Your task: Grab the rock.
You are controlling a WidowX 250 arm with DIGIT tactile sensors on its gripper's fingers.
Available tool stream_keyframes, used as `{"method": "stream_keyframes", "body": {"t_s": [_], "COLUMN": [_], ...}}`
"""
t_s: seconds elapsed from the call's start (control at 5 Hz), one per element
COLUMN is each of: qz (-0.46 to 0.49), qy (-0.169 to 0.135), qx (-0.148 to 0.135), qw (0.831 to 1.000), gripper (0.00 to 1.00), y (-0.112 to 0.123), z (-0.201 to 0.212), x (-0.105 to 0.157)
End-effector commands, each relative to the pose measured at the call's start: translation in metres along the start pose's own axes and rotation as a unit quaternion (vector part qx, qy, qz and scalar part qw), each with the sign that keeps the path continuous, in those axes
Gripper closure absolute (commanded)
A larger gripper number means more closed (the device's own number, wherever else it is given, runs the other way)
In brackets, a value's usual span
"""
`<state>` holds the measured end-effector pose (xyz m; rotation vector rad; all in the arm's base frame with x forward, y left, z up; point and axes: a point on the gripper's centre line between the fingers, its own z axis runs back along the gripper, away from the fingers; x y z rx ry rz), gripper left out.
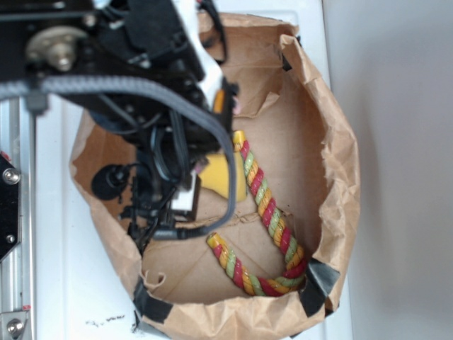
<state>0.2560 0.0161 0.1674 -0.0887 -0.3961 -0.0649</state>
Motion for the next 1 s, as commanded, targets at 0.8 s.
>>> {"method": "stream_keyframes", "body": {"t_s": [0.8], "qz": [0.012], "qy": [0.045], "qx": [0.019], "qw": [0.999], "gripper": [1.00], "y": [-0.046], "z": [0.018], "x": [0.029]}}
